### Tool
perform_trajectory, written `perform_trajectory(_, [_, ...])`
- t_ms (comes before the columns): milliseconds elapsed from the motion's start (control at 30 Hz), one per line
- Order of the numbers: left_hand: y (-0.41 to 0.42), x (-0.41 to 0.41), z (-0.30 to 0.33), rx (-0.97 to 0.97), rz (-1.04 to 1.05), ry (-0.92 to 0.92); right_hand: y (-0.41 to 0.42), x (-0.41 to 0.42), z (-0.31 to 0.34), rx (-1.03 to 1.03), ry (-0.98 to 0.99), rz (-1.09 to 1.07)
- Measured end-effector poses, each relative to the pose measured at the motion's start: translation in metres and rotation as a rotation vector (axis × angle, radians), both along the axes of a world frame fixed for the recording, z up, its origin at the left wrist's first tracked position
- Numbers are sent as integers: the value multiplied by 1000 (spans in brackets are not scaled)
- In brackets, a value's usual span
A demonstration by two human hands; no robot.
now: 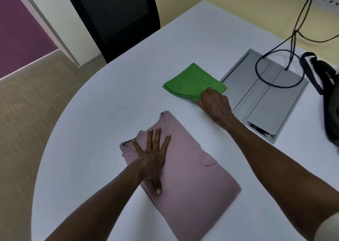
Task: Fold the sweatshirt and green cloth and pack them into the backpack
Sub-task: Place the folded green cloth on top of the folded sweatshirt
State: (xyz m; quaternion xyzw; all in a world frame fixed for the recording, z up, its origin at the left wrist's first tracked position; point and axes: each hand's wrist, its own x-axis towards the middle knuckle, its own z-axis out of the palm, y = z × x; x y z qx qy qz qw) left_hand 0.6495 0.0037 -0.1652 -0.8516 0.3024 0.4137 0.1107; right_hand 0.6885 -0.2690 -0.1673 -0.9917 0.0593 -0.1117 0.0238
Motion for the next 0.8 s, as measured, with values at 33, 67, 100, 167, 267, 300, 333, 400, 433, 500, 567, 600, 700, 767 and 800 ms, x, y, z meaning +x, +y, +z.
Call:
perform_trajectory(33, [1,0,-2,0,3,-3,1,-4,10,6,-36,-15])
perform_trajectory(67, [1,1,-4,0,2,-9,3,-8,21,18,-62,-36])
perform_trajectory(100, [2,0,-5,-1,-2,-17,5,-13,33,38,-79,-62])
perform_trajectory(167, [4,0,-8,-9,-4,-42,13,-26,56,93,-91,-103])
perform_trajectory(267, [5,-2,-4,-15,-21,-53,39,-58,89,168,-96,-119])
perform_trajectory(300, [6,-4,0,-20,-24,-52,50,-73,98,201,-98,-105])
perform_trajectory(333, [5,-5,3,-24,-29,-52,64,-89,107,226,-88,-92])
perform_trajectory(400, [6,-9,7,-38,-39,-83,94,-120,121,260,4,-63])
perform_trajectory(433, [6,-11,8,-48,-47,-108,109,-136,121,265,60,-43])
perform_trajectory(500, [10,-18,12,-65,-74,-162,141,-168,117,219,76,16])
perform_trajectory(567, [16,-28,16,-65,-169,-191,167,-198,105,162,75,116])
perform_trajectory(600, [18,-36,19,-94,-192,-192,177,-211,97,131,75,154])
perform_trajectory(700, [21,-64,26,-720,391,-36,193,-240,79,67,93,167])
perform_trajectory(767, [21,-81,33,-1176,1063,51,196,-252,70,45,92,131])
perform_trajectory(800, [20,-85,39,-1234,1369,150,197,-256,65,24,81,111])
